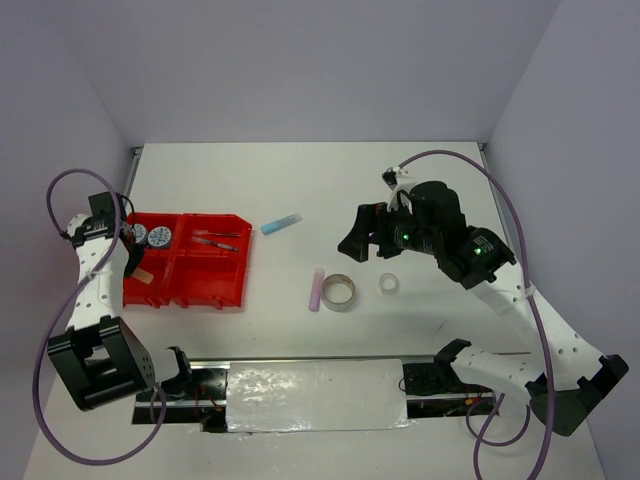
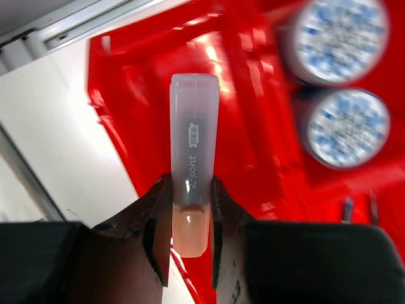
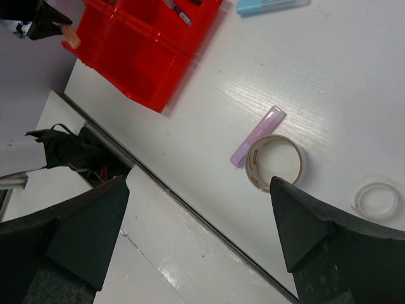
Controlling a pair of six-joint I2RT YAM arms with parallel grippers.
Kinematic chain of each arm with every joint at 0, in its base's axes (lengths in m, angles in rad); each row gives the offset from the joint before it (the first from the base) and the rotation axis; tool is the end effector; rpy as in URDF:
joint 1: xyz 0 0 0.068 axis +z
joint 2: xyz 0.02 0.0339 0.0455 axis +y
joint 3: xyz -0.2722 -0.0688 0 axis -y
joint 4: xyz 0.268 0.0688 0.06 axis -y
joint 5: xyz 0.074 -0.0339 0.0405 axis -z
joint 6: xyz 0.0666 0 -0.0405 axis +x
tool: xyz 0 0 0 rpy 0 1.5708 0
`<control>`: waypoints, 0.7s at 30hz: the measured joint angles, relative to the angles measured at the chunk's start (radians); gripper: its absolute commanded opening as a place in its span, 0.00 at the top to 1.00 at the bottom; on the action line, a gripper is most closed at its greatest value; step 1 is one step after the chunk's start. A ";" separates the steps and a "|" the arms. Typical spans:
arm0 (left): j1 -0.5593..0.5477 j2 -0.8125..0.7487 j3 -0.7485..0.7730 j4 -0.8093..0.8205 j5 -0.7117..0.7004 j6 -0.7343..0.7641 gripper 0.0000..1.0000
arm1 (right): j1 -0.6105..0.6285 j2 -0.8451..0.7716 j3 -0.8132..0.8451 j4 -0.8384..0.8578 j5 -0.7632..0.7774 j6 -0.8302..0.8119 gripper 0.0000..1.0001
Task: Sort the stationery into containers
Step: Place the pen in the storage box.
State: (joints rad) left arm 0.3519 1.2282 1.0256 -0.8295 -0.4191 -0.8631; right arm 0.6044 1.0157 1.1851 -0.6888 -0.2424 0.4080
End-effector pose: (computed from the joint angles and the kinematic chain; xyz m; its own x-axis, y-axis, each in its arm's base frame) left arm 0.2463 0.1193 0.2590 -0.1357 -0.7892 -0.5989 -0.9444 0.2858 -0.1627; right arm 0.1974 0.1558 0.3803 -0.6618 0.0110 -0.7496 -0.5017 0.7364 0.4538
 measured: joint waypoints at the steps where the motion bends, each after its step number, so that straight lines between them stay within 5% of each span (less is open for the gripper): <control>1: 0.025 0.016 -0.008 0.001 0.005 0.000 0.92 | 0.000 0.000 0.000 0.001 -0.004 0.000 0.00; 5: 0.063 0.055 -0.042 0.027 0.016 -0.001 0.71 | 0.000 0.000 0.000 0.002 -0.009 0.002 0.00; 9: 0.064 0.057 -0.083 0.048 0.028 -0.001 0.21 | 0.000 0.000 0.000 0.002 -0.008 0.003 0.00; 11: 0.064 0.057 -0.088 0.048 0.035 0.002 0.03 | 0.000 0.000 0.000 0.002 -0.009 0.002 0.00; 18: 0.049 0.042 -0.027 0.044 0.080 0.009 0.01 | 0.000 0.004 0.001 0.002 -0.008 0.003 0.00; 21: -0.079 0.049 0.088 0.050 0.089 0.042 0.01 | 0.000 0.005 0.001 0.002 -0.001 0.008 0.00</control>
State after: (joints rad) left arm 0.2729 1.2770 1.1133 -0.7795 -0.3302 -0.8211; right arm 0.6044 1.0210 1.1858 -0.6868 -0.2436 0.4156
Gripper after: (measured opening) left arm 0.993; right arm 0.996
